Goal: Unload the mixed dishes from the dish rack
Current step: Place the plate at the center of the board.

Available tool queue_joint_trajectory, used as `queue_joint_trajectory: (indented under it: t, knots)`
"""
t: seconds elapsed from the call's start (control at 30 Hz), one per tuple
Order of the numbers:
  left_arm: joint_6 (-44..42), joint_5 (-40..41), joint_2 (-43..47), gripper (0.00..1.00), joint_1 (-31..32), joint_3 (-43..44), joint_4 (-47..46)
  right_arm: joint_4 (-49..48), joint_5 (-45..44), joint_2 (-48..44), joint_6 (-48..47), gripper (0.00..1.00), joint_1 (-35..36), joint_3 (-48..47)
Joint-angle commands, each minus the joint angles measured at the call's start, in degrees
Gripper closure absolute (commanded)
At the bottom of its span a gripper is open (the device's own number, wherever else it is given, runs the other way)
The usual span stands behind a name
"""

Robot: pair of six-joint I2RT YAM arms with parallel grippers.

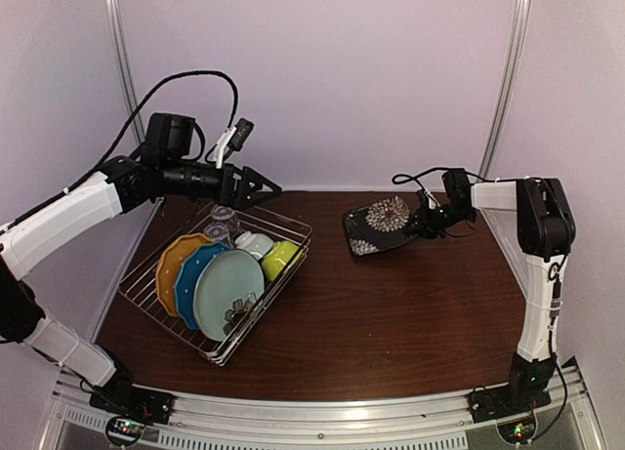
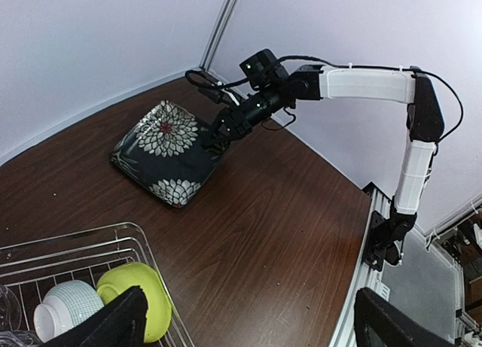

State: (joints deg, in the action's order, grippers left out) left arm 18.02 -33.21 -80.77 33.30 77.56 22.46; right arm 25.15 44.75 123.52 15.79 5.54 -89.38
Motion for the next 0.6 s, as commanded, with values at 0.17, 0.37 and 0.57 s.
queue_joint_trajectory:
  t: [0.17, 0.37, 0.57]
  knots:
    - [0.4, -0.1, 0.5, 0.03, -0.4, -1.4, -2.4, 0.7, -2.0, 2.2, -2.0, 0.73, 0.4, -2.5]
    - [0.5, -0.1, 0.1, 0.03, -0.4, -1.3, -2.7, 1.3, -3.9, 2.6, -2.7, 0.68, 1.3, -2.5]
    - [0.7, -0.2, 0.1, 0.03, -0.4, -1.3, -2.7, 2.9, -7.4, 3.7, -3.3, 0.68, 2.1, -4.8]
